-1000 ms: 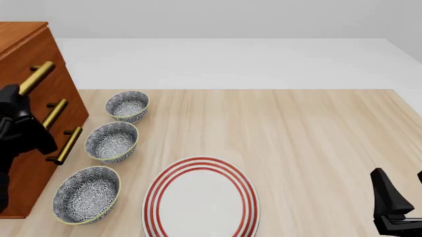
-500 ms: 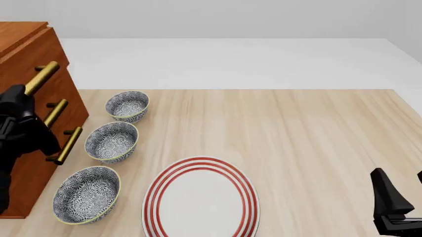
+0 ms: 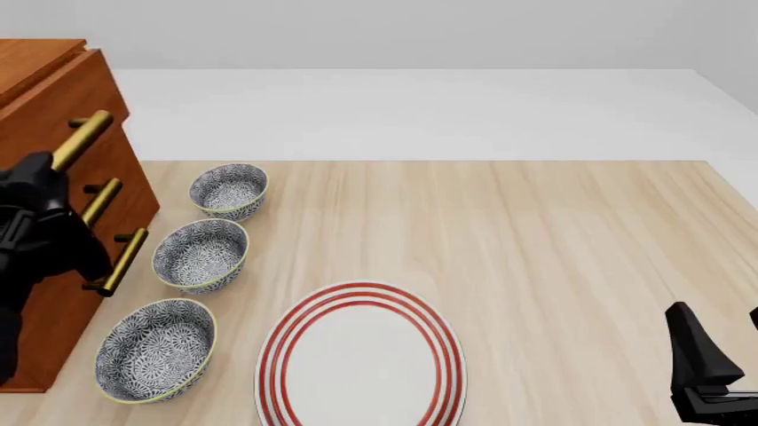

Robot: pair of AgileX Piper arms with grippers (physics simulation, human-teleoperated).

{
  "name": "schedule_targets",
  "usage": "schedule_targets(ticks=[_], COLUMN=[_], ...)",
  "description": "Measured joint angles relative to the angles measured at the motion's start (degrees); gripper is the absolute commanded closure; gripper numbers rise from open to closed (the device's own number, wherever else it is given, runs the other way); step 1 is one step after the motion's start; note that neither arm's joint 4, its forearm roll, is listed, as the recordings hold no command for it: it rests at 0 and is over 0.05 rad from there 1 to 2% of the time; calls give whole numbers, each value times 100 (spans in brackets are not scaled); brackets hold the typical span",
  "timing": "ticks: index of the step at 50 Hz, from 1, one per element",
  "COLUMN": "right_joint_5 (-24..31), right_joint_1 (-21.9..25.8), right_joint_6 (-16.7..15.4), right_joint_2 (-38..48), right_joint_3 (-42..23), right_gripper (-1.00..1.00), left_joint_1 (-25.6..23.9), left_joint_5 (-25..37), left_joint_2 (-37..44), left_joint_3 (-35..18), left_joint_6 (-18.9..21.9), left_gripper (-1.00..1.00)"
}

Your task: Open the top drawer of the cabinet.

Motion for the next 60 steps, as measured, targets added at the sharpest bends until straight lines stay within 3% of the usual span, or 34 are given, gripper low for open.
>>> schedule_targets(ticks=[60], right_joint_5=[0], right_joint_1=[0], right_joint_6=[0], right_joint_2=[0], right_joint_3=[0], right_gripper=[-100], left_joint_1=[-430], left_joint_5=[304], left_joint_2=[-181], left_joint_3=[-9], left_joint_6=[-17], left_gripper=[100])
